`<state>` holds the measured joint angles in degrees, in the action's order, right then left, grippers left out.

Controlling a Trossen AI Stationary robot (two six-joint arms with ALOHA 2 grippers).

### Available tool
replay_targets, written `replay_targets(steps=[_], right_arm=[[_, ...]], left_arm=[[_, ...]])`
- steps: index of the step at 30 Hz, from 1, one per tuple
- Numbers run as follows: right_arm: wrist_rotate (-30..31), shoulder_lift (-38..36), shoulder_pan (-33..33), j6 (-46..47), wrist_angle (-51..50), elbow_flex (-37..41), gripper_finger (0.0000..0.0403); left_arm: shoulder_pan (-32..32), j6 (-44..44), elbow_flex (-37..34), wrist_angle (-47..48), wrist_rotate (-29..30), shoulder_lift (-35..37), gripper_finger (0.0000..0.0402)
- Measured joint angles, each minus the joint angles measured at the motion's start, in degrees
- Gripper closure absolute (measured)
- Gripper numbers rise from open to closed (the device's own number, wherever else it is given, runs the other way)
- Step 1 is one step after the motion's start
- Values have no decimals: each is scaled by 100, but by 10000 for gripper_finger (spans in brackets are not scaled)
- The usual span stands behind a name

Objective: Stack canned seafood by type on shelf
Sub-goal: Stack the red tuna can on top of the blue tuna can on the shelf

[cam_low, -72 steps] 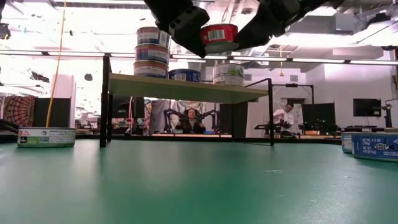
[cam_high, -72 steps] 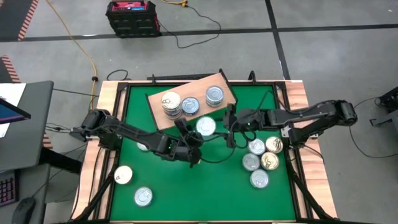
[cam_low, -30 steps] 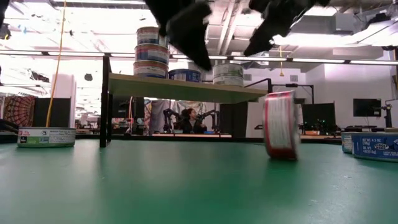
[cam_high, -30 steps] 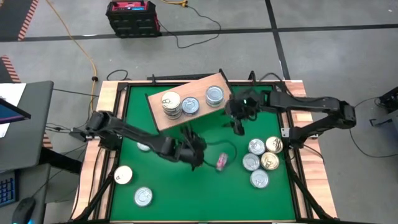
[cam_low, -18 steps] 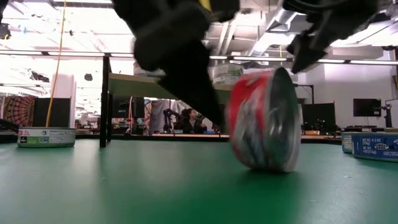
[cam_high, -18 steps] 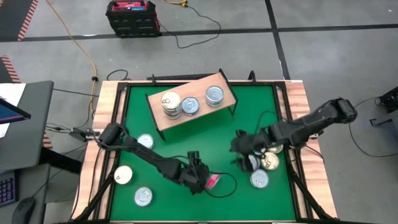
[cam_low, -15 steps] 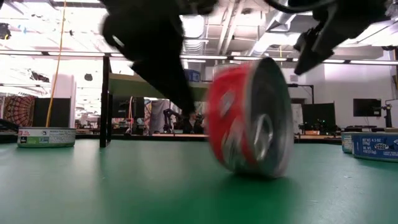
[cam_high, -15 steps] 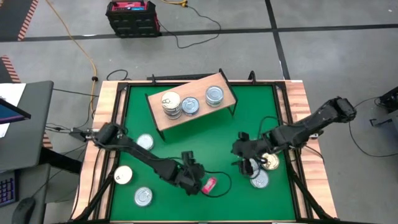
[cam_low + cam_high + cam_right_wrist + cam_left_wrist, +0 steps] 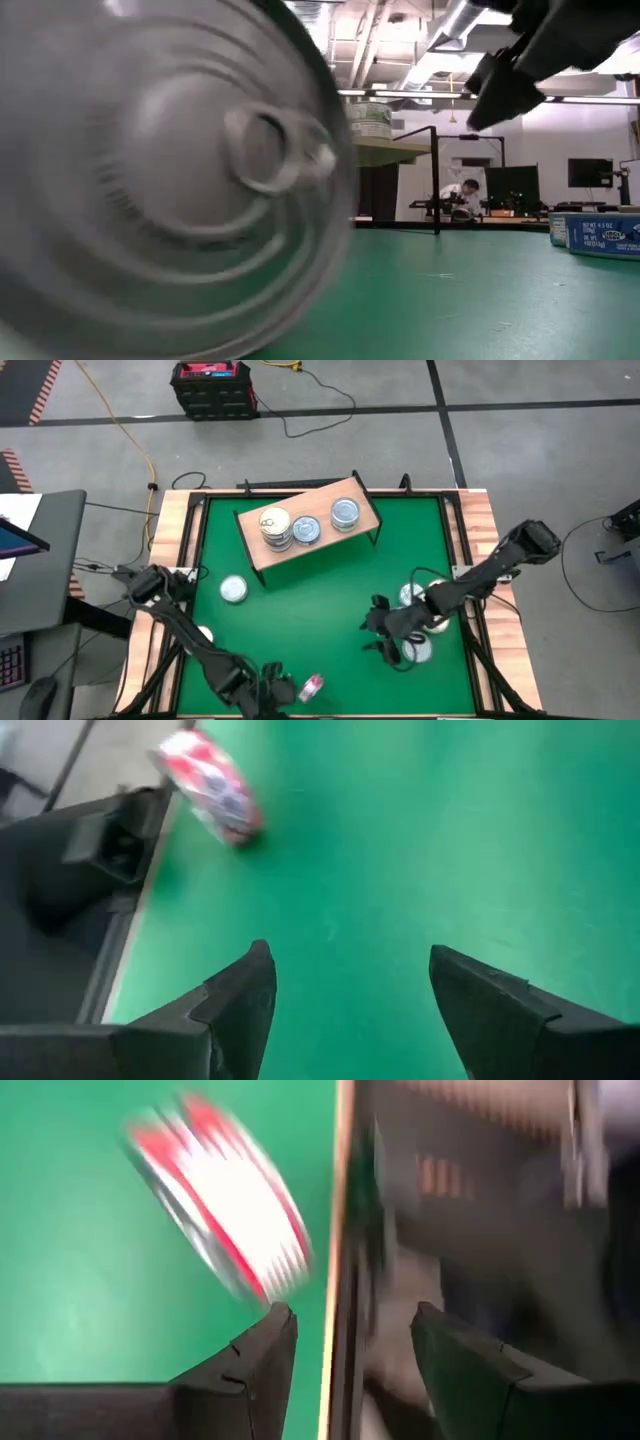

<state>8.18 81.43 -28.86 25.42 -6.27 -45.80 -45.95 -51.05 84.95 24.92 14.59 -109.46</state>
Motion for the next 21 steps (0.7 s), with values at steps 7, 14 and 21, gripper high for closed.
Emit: replay_targets(steps=[7,14,21], right_arm=[[-157,70,166,-127,565,0,117],[-168,30,216,-179,741,-2,117],[-91,76,223,-181,1061,-4,117]], left_arm=[[-272,-1440,1,-54,642,-538,183],[-227,-1653,354,910,806,-1064,172],[-152,-1561,350,1534,1647,-957,172]])
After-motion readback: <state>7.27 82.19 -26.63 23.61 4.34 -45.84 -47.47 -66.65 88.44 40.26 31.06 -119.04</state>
